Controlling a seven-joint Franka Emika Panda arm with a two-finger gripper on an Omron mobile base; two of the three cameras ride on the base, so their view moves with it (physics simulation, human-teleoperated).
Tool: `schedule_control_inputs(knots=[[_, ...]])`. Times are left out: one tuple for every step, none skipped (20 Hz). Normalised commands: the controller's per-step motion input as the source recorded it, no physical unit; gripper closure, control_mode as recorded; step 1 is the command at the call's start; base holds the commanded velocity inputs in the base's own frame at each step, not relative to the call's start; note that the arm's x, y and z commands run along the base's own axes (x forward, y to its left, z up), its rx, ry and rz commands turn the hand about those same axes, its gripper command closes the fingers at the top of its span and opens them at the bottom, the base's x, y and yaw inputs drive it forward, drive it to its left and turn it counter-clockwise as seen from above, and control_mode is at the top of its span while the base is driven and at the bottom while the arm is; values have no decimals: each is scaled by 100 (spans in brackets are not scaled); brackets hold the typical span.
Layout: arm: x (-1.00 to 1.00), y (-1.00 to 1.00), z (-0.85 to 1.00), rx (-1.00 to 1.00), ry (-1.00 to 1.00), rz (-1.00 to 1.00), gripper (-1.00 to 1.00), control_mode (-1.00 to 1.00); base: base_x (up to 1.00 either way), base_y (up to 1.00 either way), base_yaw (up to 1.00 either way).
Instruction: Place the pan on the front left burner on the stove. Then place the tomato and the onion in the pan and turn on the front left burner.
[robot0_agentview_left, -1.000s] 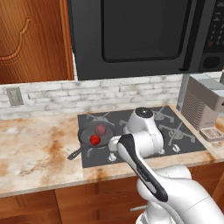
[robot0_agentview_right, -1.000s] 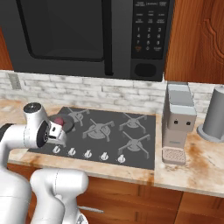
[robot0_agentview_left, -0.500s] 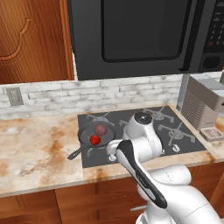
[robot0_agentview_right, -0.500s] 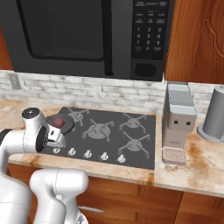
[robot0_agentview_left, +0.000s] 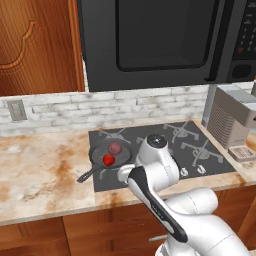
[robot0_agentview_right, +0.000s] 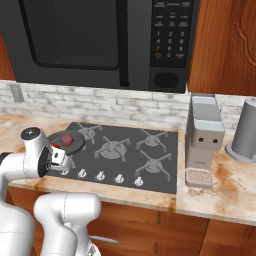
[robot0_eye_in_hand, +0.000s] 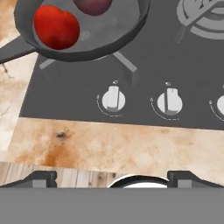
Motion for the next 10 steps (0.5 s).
schedule_control_inputs(knots=[[0, -1, -26, 0, -3, 0, -100, -100, 0, 0, 0], [0, 0, -24, 0, -4, 0, -100, -100, 0, 0, 0], [0, 0, -23, 0, -4, 0, -100, -100, 0, 0, 0], [0, 0, -21, 0, -4, 0, -100, -100, 0, 0, 0], [0, 0, -24, 0, -2, 0, -100, -100, 0, 0, 0], [0, 0, -20, 0, -4, 0, -100, -100, 0, 0, 0], [0, 0, -16, 0, -4, 0, -100, -100, 0, 0, 0], [0, 0, -17, 0, -3, 0, -100, -100, 0, 0, 0], [0, 0, -16, 0, -3, 0, -100, -100, 0, 0, 0], [0, 0, -16, 0, -3, 0, -100, -100, 0, 0, 0]])
